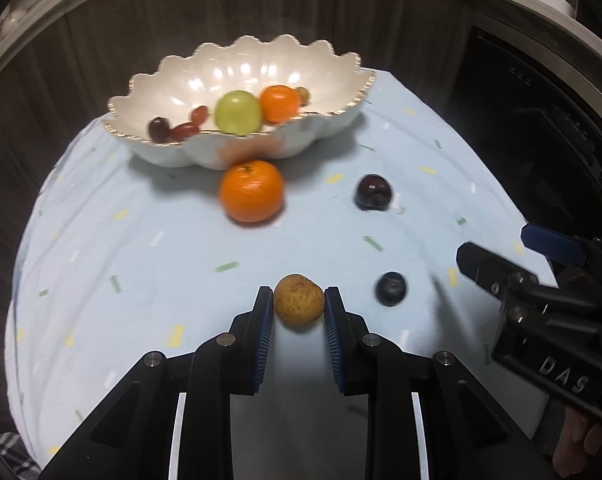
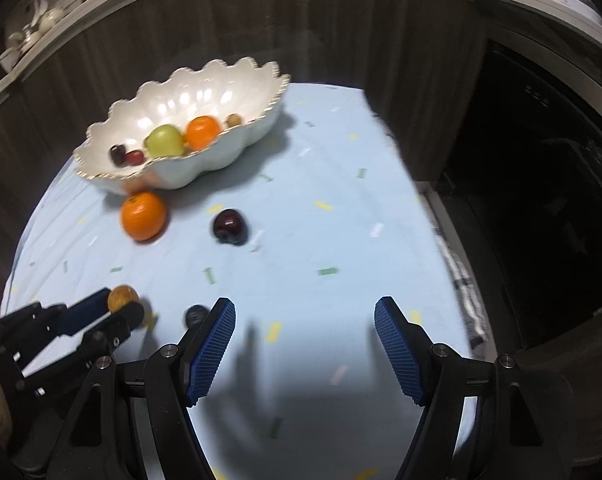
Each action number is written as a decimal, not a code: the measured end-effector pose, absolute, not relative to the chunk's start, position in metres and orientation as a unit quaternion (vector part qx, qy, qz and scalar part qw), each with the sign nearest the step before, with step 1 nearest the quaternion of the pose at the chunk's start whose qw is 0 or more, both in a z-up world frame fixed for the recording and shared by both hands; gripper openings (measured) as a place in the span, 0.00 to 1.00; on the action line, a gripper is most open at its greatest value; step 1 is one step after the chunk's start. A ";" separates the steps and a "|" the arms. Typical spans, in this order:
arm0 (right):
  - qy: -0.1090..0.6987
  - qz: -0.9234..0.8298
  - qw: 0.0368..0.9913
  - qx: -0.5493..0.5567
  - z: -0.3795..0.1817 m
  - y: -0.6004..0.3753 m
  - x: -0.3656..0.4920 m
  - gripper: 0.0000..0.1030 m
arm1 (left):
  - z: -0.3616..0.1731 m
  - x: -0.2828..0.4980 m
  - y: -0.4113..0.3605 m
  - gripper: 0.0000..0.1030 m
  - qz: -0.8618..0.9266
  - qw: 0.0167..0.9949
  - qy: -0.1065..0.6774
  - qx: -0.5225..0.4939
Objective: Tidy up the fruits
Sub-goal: 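Grasp a large brown fruit with the left gripper while the right gripper closes on a dark berry, then carry the brown fruit in the left gripper and blueberry in the right gripper over the bowl, then open both grippers to drop the brown fruit and blueberry into the bowl, then withdraw both open grippers toward the mandarin and dark red cherry on the cloth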
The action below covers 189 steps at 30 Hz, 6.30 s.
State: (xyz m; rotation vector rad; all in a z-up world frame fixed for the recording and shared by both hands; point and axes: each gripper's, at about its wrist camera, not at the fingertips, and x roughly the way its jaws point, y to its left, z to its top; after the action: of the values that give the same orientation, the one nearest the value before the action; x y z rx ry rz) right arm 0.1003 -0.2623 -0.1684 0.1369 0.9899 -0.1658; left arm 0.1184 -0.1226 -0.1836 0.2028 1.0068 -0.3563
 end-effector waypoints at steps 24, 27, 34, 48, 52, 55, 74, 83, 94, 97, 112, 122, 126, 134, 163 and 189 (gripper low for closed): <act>0.518 -0.015 0.855 0.022 -0.198 -0.202 0.126 0.41 | -0.181 0.133 -0.066 0.25 -0.104 0.869 0.480 0.064; 0.515 -0.010 0.857 0.018 -0.197 -0.199 0.125 0.31 | -0.181 0.132 -0.067 0.25 -0.103 0.869 0.479 0.063; 0.512 -0.002 0.859 0.018 -0.195 -0.198 0.126 0.22 | -0.180 0.133 -0.067 0.25 -0.103 0.869 0.480 0.062; 0.500 -0.005 0.866 0.020 -0.183 -0.203 0.125 0.22 | -0.168 0.135 -0.073 0.25 -0.107 0.874 0.470 0.065; 0.487 -0.009 0.873 0.019 -0.171 -0.208 0.129 0.22 | -0.160 0.140 -0.074 0.25 -0.105 0.876 0.466 0.065; 0.476 -0.012 0.879 0.017 -0.162 -0.210 0.133 0.22 | -0.155 0.144 -0.075 0.25 -0.104 0.877 0.464 0.066; 0.432 -0.011 0.902 0.023 -0.118 -0.215 0.168 0.22 | -0.120 0.190 -0.078 0.25 -0.099 0.889 0.442 0.069; 0.417 -0.012 0.909 0.027 -0.105 -0.221 0.188 0.22 | -0.110 0.211 -0.081 0.25 -0.102 0.893 0.432 0.071; 0.413 -0.010 0.910 0.032 -0.104 -0.227 0.218 0.22 | -0.109 0.238 -0.085 0.26 -0.100 0.894 0.431 0.071; 0.414 -0.009 0.909 0.033 -0.106 -0.228 0.226 0.22 | -0.112 0.249 -0.085 0.26 -0.098 0.893 0.433 0.069; 0.443 0.003 0.896 0.037 -0.133 -0.226 0.251 0.22 | -0.139 0.273 -0.086 0.26 -0.096 0.883 0.453 0.069; 0.445 0.002 0.895 0.035 -0.135 -0.226 0.255 0.26 | -0.140 0.272 -0.083 0.47 -0.091 0.885 0.452 0.064; 0.435 -0.008 0.900 0.034 -0.130 -0.227 0.252 0.47 | -0.137 0.269 -0.082 0.57 -0.087 0.887 0.448 0.064; 0.415 -0.030 0.909 0.034 -0.116 -0.232 0.242 0.71 | -0.126 0.260 -0.081 0.67 -0.080 0.892 0.439 0.065; 0.395 -0.065 0.916 0.040 -0.099 -0.260 0.181 0.77 | -0.107 0.202 -0.101 0.85 -0.096 0.900 0.419 0.074; 0.446 -0.043 0.894 0.018 -0.155 -0.257 0.168 0.77 | -0.165 0.186 -0.106 0.85 -0.122 0.873 0.463 0.095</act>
State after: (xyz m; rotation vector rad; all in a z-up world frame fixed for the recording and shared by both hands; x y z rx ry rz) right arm 0.1677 -0.2569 -0.1546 0.0366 0.9249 -0.0882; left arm 0.1857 -0.1063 -0.1650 0.1977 0.9664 -0.2540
